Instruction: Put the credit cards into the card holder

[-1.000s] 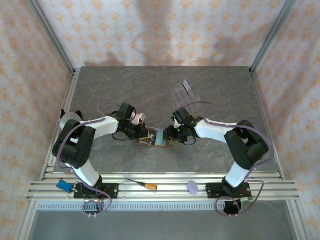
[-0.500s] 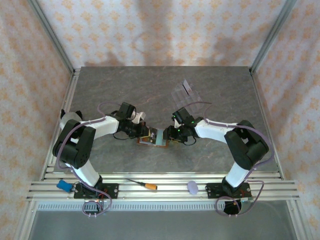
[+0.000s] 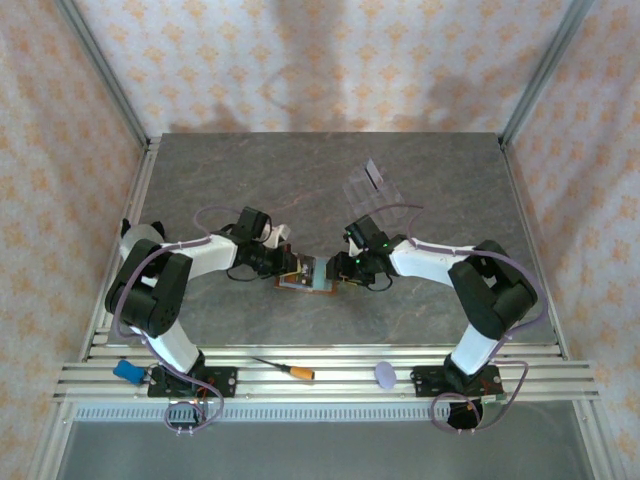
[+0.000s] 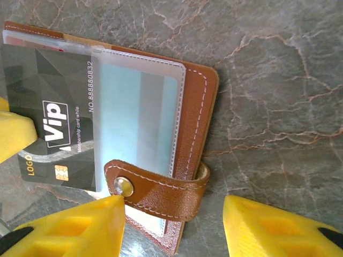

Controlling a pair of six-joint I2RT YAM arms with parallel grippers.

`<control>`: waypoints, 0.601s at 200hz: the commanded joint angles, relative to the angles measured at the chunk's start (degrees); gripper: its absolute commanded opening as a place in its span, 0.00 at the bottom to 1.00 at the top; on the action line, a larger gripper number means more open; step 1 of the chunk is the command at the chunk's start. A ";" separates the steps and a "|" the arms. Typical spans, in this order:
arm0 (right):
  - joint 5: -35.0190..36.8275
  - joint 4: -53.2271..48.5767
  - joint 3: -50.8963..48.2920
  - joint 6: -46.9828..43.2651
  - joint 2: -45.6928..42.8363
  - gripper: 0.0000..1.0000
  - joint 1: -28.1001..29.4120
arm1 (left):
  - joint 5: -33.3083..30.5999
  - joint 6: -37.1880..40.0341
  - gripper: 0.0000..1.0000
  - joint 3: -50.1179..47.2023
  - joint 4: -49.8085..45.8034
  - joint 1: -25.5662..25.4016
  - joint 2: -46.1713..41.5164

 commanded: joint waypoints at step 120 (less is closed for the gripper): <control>3.32 1.81 -1.28 1.23 -0.43 0.61 0.23 | -4.22 -0.39 0.07 1.11 -1.58 -3.13 1.52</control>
